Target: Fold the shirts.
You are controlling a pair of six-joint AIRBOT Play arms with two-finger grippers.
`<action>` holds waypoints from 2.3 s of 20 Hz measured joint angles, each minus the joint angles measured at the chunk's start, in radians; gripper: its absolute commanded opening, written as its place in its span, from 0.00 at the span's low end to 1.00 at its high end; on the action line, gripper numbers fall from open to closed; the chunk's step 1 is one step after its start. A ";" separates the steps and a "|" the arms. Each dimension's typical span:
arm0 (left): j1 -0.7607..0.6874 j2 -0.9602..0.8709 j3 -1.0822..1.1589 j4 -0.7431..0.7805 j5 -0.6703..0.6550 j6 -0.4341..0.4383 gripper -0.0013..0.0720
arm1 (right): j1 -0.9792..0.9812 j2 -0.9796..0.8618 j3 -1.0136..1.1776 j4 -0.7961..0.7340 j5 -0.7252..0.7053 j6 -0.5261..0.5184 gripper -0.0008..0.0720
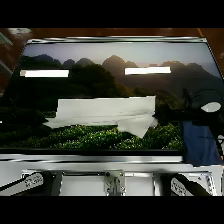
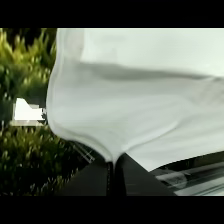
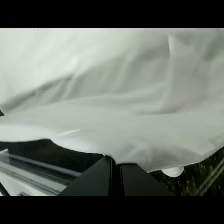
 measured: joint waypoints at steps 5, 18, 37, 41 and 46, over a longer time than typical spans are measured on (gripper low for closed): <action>-0.123 -0.177 0.273 -0.014 0.052 -0.097 0.07 | 0.043 -0.215 0.238 0.044 -0.093 0.008 0.10; -0.225 -0.584 0.596 -0.015 0.053 -0.249 0.49 | 0.077 -0.538 0.457 -0.073 -0.212 0.036 0.79; -0.246 -0.478 0.756 -0.018 -0.206 -0.267 0.49 | 0.076 -0.654 0.468 -0.128 -0.004 0.011 0.24; -0.312 -0.474 0.756 -0.018 -0.208 -0.260 0.46 | 0.069 -0.637 0.467 -0.116 -0.012 0.005 0.10; -0.447 -0.486 0.756 -0.084 -0.134 -0.252 0.15 | 0.020 -0.495 0.469 -0.096 0.037 0.010 0.10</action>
